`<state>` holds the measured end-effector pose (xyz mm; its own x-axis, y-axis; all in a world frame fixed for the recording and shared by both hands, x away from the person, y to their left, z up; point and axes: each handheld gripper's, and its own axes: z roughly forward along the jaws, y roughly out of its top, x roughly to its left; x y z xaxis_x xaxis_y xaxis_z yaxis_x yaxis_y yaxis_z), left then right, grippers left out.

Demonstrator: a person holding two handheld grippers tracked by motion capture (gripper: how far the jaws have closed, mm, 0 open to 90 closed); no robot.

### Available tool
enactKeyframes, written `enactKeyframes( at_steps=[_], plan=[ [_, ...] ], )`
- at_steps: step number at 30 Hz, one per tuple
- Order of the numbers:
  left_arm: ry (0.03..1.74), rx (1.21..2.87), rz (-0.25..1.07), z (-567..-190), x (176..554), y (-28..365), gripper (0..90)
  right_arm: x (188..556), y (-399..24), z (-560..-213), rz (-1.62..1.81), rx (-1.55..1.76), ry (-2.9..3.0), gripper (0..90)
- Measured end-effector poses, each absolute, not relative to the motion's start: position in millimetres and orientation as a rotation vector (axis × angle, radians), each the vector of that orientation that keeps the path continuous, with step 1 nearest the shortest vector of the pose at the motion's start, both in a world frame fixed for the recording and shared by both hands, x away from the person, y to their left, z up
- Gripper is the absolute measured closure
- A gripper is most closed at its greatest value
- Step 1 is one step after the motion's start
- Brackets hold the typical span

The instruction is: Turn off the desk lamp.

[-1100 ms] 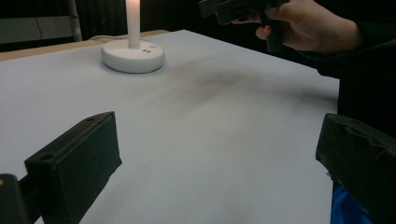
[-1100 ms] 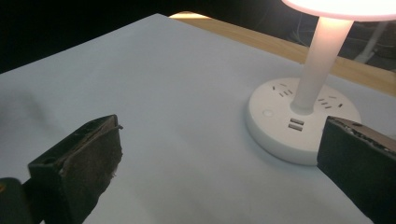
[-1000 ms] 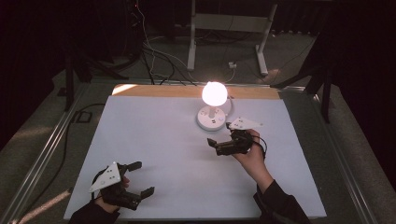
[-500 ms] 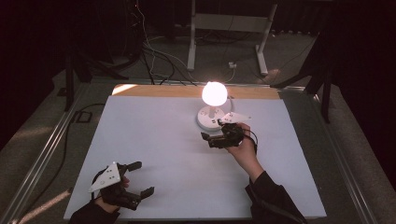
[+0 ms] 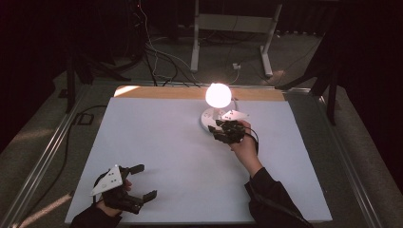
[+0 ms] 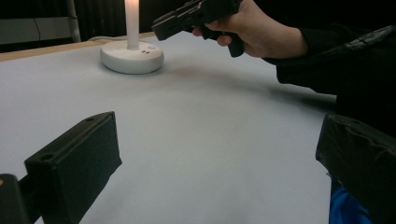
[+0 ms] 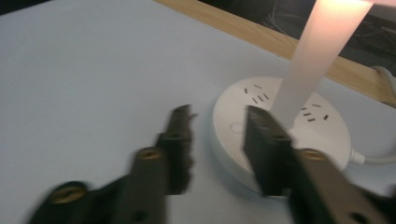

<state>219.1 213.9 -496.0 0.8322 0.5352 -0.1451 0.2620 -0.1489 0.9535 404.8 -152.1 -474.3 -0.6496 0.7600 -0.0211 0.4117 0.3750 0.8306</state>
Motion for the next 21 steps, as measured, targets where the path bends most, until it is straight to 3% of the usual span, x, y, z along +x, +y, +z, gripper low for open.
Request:
enactKeyframes(
  at_steps=[1, 3, 6, 21],
  plan=[
    [0.618, 1.74, 0.266, -496.0, 219.1, 213.9, 0.5, 404.8, -152.1, -474.3, 1.181, 1.016, 2.239, 67.9],
    [0.618, 1.74, 0.266, -496.0, 219.0, 213.9, 0.5, 410.3, -152.6, -476.7, 1.166, 1.023, 2.256, 82.6],
    [0.619, 1.738, 0.264, -496.1, 219.0, 213.9, 0.5, 414.2, -152.0, -478.6, 1.156, 1.042, 2.248, 86.6],
    [0.622, 1.739, 0.264, -496.3, 219.2, 214.2, 0.5, 430.1, -143.6, -494.3, 1.079, 1.068, 2.225, 89.8]
  ],
)
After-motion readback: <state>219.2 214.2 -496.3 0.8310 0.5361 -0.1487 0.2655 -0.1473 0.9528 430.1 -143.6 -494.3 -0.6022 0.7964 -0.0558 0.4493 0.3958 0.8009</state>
